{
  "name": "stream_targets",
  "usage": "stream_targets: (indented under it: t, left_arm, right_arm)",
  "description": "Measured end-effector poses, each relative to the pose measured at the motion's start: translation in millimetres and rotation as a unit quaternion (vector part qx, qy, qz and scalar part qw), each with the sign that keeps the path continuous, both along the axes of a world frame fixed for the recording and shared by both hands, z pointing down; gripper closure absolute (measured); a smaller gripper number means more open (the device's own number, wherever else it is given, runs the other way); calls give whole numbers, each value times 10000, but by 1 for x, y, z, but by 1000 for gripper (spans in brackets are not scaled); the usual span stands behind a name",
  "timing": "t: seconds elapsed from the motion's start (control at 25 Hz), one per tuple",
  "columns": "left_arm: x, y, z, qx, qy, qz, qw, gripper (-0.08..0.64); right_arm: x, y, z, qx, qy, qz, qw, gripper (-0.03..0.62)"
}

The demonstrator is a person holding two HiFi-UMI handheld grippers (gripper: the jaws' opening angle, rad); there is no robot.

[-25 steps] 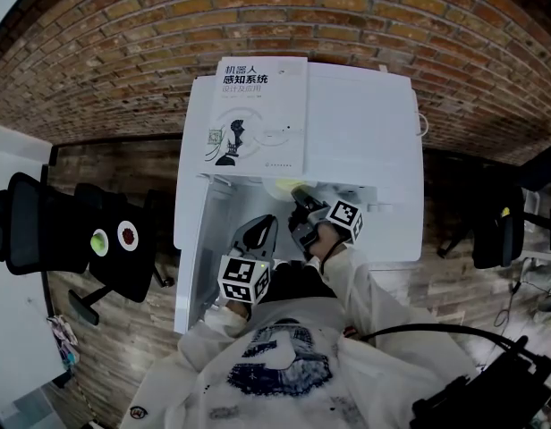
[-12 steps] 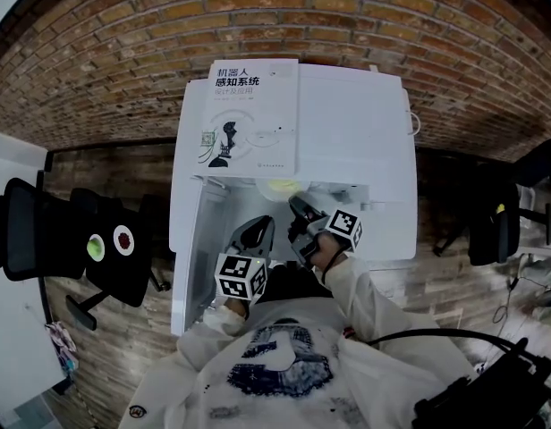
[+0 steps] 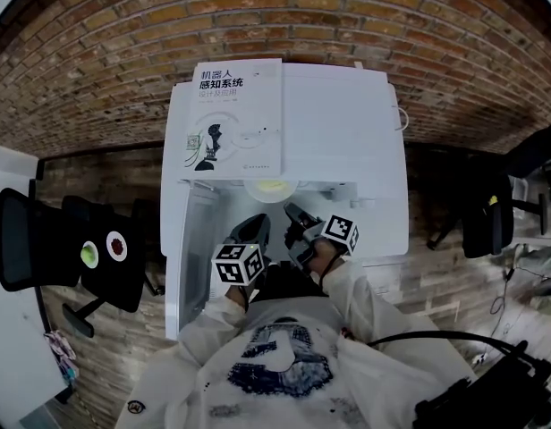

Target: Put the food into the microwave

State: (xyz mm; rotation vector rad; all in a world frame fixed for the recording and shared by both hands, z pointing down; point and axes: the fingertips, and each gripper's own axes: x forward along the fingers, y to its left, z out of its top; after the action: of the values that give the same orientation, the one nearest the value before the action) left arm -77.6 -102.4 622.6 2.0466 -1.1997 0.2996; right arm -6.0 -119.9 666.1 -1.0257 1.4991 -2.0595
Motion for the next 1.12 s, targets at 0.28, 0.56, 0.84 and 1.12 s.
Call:
stream_targets:
  t: [0.28, 0.56, 0.84, 1.12]
  left_arm:
    - [2, -9, 11, -376, 634, -218, 9970, 538]
    - [6, -21, 15, -604, 1412, -504, 9868, 526]
    - [6, -32, 21, -716, 1548, -599, 9835, 520]
    - [5, -41, 21, -716, 1548, -631, 9833, 520]
  right_arm:
    - [-7, -2, -4, 96, 47, -105, 9999, 500]
    - [-11, -12, -3, 104, 44, -104, 9999, 500]
    - [-14, -17, -1, 44, 39, -114, 9999, 518]
    - [-15, -26, -3, 72, 16, -79, 9999, 529]
